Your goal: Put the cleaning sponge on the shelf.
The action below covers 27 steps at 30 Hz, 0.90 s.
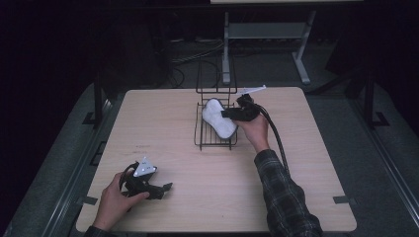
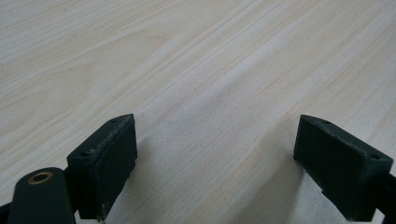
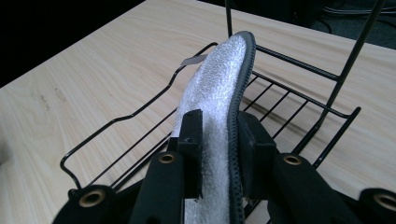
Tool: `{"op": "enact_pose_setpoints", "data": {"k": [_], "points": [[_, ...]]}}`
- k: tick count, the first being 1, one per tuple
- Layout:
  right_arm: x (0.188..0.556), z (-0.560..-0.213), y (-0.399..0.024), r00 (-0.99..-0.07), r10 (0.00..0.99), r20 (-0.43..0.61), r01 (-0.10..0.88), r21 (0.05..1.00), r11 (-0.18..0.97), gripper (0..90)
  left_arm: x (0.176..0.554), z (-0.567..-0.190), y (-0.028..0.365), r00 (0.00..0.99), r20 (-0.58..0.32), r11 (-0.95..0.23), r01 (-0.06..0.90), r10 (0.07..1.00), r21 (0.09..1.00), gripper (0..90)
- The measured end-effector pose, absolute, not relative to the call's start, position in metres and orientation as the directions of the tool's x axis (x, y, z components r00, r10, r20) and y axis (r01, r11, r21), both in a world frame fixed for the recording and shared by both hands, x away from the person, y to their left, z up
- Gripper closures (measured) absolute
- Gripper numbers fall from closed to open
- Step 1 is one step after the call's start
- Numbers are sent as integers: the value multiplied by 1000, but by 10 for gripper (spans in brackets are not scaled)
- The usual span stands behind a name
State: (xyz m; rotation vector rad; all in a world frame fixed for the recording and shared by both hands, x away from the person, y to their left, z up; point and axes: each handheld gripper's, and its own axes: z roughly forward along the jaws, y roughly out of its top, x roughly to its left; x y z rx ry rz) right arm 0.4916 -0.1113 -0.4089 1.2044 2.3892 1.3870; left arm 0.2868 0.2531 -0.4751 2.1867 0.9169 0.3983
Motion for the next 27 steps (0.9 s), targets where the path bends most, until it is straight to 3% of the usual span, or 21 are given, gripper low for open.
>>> {"op": "enact_pose_setpoints", "data": {"k": [14, 21, 24, 27], "points": [[494, -413, -113, -644, 738, 203, 571, 769, 286, 589, 287, -475, 253, 699, 5, -487, 493, 715, 722, 126], [494, -413, -116, -639, 744, 196, 574, 765, 291, 582, 287, -475, 253, 699, 5, -487, 493, 715, 721, 126], [491, -411, -119, -650, 734, 195, 565, 770, 296, 629, 287, -475, 253, 699, 6, -488, 492, 715, 721, 126], [486, -409, -122, -667, 721, 188, 553, 773, 310, 739, 287, -475, 253, 699, 6, -488, 492, 715, 721, 126]]}}
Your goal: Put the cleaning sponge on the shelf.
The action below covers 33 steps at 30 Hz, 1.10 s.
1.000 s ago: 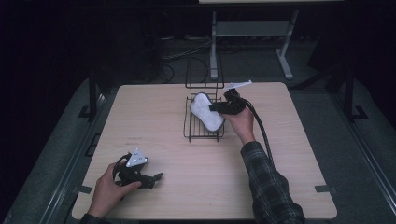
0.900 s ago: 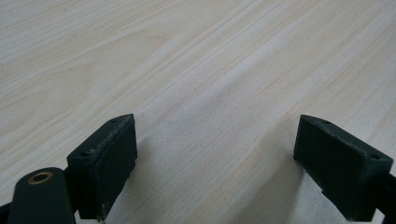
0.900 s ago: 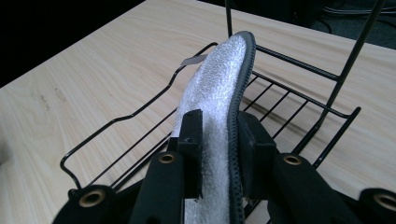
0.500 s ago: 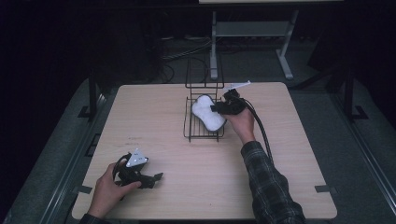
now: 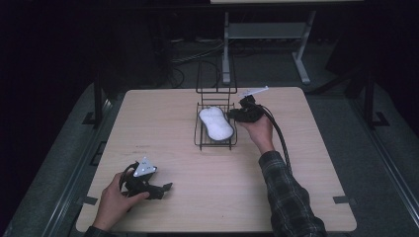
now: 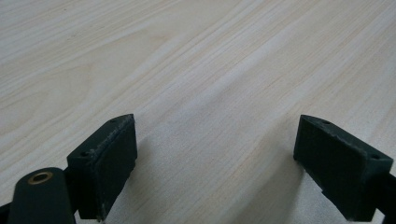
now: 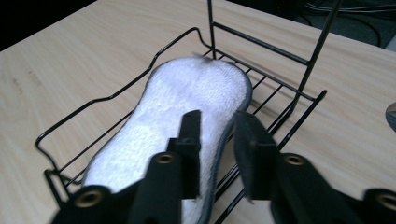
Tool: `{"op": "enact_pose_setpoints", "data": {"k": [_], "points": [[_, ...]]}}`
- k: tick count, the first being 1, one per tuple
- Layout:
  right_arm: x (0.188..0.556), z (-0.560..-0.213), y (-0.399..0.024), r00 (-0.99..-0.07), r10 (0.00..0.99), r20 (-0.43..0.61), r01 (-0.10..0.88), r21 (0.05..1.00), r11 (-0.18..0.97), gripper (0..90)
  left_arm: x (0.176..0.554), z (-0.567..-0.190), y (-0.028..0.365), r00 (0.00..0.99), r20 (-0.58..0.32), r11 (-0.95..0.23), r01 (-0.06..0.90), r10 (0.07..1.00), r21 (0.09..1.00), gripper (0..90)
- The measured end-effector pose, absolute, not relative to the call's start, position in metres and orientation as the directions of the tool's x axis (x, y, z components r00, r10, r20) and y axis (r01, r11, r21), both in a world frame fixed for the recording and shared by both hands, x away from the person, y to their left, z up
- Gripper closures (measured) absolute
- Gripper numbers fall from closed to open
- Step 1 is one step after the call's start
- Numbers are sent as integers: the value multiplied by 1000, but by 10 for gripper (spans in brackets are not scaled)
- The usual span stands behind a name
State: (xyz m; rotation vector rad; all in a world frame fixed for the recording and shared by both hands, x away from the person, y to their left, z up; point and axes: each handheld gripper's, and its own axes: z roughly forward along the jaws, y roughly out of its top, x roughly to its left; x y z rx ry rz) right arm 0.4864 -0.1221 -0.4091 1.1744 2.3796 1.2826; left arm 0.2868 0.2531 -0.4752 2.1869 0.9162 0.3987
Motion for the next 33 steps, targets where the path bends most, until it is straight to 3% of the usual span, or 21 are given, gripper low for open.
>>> {"op": "enact_pose_setpoints", "data": {"k": [5, 33], "points": [[476, -407, -126, -687, 704, 179, 546, 767, 338, 893, 287, -475, 253, 699, 7, -488, 492, 715, 721, 126], [448, -427, -100, -794, 586, 164, 497, 730, 469, 895, 287, -475, 253, 700, 7, -488, 492, 715, 721, 126]]}}
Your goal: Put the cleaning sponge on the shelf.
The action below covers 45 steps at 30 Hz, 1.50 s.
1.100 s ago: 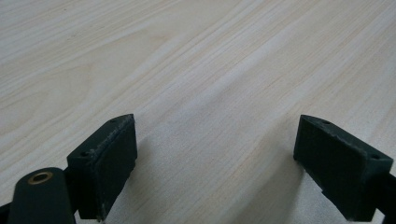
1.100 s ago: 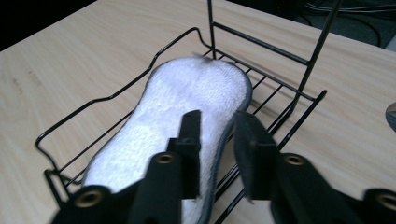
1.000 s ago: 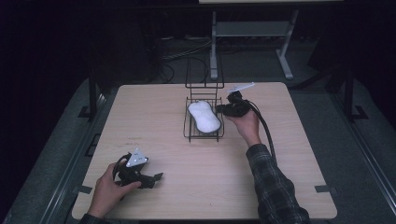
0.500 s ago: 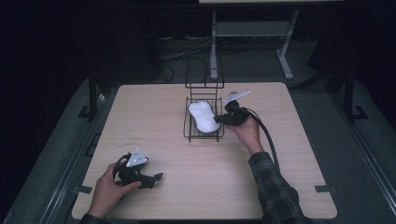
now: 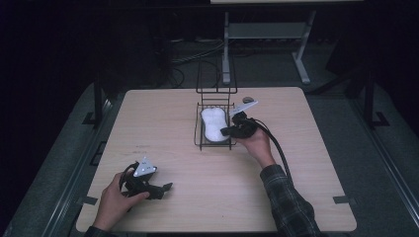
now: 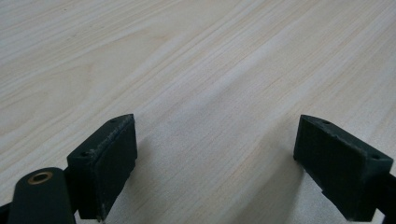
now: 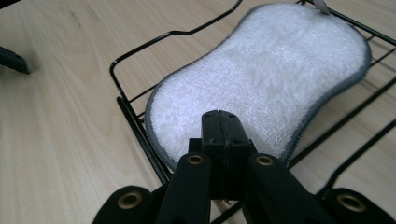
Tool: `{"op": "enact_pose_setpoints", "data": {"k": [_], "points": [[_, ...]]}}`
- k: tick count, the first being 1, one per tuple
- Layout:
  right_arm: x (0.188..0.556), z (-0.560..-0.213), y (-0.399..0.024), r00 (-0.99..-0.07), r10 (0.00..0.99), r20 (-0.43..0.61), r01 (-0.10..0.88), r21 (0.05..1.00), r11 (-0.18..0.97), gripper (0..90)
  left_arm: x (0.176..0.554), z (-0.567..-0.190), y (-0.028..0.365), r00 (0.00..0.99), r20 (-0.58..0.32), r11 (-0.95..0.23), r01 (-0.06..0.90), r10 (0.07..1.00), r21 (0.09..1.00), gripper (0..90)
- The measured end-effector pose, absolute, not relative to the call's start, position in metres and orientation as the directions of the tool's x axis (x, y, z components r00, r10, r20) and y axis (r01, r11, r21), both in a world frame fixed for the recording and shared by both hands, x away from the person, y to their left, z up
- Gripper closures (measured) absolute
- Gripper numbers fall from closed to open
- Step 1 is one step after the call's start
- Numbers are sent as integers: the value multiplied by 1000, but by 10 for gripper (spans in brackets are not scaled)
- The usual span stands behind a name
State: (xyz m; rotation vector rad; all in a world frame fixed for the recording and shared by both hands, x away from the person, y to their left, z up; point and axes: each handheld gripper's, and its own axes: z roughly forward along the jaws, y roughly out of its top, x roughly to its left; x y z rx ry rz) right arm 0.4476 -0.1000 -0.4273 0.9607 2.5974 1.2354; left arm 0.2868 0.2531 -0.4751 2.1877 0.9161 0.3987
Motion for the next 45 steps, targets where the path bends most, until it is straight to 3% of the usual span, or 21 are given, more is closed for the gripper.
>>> {"op": "enact_pose_setpoints", "data": {"k": [11, 30, 45], "points": [[444, -424, -99, -804, 572, 162, 481, 742, 466, 895, 287, -475, 253, 700, 6, -488, 492, 714, 721, 126], [417, -407, -153, -754, 640, 144, 498, 761, 416, 890, 287, -475, 253, 699, 5, -486, 493, 715, 722, 126], [386, -406, -183, -716, 688, 116, 507, 764, 399, 474, 287, -475, 253, 699, 5, -486, 492, 715, 722, 126]]}}
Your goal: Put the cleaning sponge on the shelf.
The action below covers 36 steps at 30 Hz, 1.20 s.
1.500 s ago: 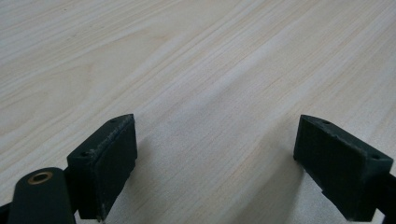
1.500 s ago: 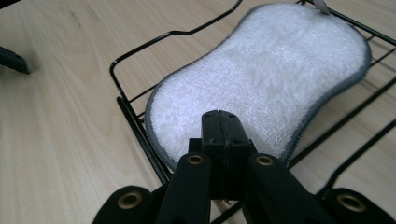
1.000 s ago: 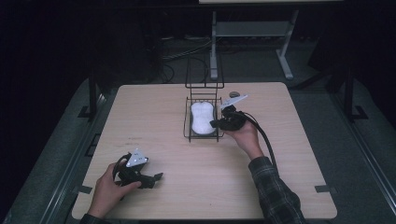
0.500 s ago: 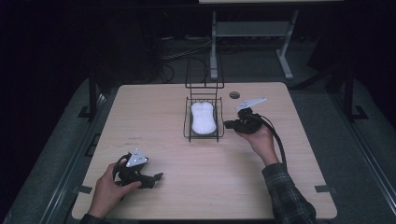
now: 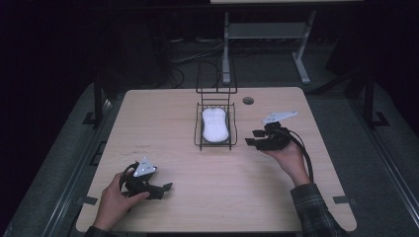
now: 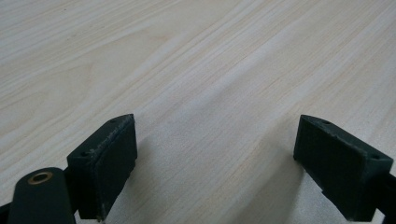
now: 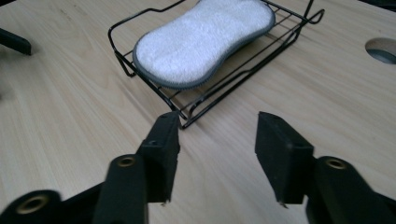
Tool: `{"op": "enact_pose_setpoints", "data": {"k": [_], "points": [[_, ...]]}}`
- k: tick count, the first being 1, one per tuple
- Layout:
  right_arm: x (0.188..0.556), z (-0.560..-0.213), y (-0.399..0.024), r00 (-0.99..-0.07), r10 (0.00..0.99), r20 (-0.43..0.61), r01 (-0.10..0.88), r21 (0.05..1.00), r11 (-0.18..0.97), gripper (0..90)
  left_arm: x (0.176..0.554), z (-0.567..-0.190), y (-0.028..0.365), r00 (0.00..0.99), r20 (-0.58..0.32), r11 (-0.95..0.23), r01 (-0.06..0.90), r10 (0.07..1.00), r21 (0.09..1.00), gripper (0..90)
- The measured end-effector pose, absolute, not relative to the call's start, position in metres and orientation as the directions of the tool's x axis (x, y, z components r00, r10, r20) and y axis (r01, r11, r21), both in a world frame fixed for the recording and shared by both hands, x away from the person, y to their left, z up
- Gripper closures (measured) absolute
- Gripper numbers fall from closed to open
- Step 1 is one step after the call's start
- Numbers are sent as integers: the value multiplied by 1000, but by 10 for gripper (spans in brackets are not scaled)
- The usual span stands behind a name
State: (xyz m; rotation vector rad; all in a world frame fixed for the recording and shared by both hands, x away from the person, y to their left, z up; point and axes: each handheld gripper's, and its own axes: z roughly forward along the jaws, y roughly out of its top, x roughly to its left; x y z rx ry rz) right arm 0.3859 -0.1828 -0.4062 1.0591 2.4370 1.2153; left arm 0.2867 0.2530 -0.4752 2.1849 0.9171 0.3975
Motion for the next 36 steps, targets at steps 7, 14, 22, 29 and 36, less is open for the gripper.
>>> {"op": "enact_pose_setpoints", "data": {"k": [7, 14, 22, 29, 36], "points": [[369, -410, -197, -691, 716, 93, 517, 757, 400, 387, 287, -475, 253, 699, 5, -486, 492, 715, 722, 126], [352, -419, -211, -670, 737, 93, 536, 748, 392, 343, 287, -475, 253, 699, 5, -486, 492, 715, 722, 126], [331, -431, -225, -658, 748, 86, 550, 733, 400, 309, 287, -475, 253, 700, 5, -486, 491, 715, 723, 126], [313, -444, -241, -629, 775, 66, 570, 717, 401, 257, 287, -475, 253, 700, 6, -487, 492, 715, 722, 126], [296, -461, -259, -570, 821, 40, 589, 716, 374, 160, 287, -475, 253, 701, 9, -490, 490, 713, 721, 126]]}}
